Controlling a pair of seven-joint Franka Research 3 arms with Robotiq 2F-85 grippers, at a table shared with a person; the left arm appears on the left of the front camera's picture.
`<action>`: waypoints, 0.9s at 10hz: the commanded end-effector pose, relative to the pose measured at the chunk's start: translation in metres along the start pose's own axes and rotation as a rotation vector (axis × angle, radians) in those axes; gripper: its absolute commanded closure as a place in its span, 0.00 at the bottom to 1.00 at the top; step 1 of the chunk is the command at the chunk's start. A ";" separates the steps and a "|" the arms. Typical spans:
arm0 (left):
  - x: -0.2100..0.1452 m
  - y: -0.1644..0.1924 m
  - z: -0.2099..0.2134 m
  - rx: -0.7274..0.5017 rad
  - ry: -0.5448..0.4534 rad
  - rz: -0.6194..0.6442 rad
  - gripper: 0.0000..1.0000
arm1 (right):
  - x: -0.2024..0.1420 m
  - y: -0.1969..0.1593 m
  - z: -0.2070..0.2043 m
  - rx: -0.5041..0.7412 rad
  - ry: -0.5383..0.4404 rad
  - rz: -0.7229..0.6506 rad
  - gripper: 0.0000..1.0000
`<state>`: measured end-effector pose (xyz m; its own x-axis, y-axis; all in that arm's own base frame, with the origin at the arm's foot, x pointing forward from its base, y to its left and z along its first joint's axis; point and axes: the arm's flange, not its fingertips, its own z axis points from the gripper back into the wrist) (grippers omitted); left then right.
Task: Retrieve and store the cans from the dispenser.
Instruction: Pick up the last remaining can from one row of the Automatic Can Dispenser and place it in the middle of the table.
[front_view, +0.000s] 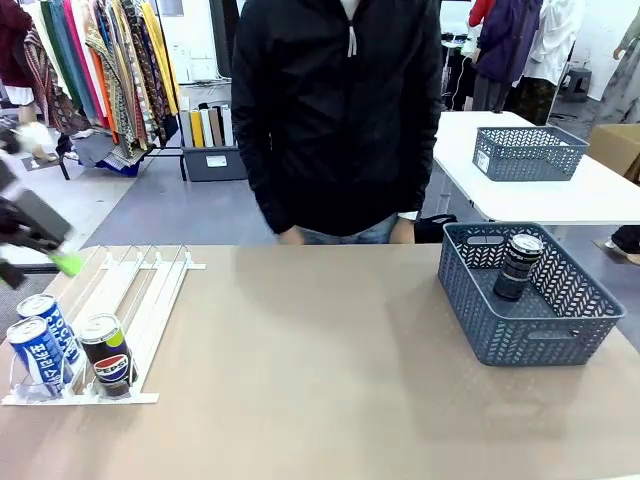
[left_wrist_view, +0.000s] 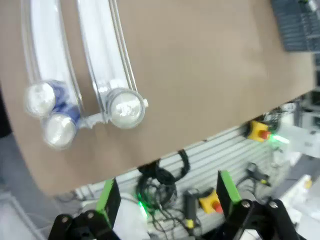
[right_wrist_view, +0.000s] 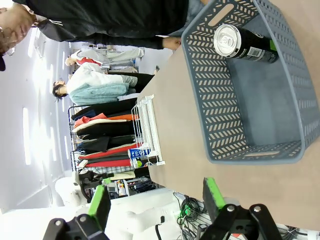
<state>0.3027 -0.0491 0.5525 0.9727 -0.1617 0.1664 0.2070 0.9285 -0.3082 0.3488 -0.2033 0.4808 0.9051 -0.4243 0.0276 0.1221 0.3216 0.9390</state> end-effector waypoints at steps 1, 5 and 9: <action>0.012 0.008 -0.046 0.091 -0.017 -0.022 0.00 | 0.000 0.002 0.002 0.002 0.006 0.012 0.00; 0.006 0.009 -0.098 0.222 -0.002 0.010 0.00 | 0.000 0.002 0.002 0.002 0.006 0.012 0.00; 0.005 0.015 -0.141 0.197 0.046 0.051 0.00 | 0.000 0.002 0.002 0.002 0.006 0.012 0.00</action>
<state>0.3432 -0.0839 0.4474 0.9838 -0.1452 0.1051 0.1577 0.9799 -0.1223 0.3489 -0.2033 0.4808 0.9051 -0.4242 0.0276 0.1221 0.3216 0.9390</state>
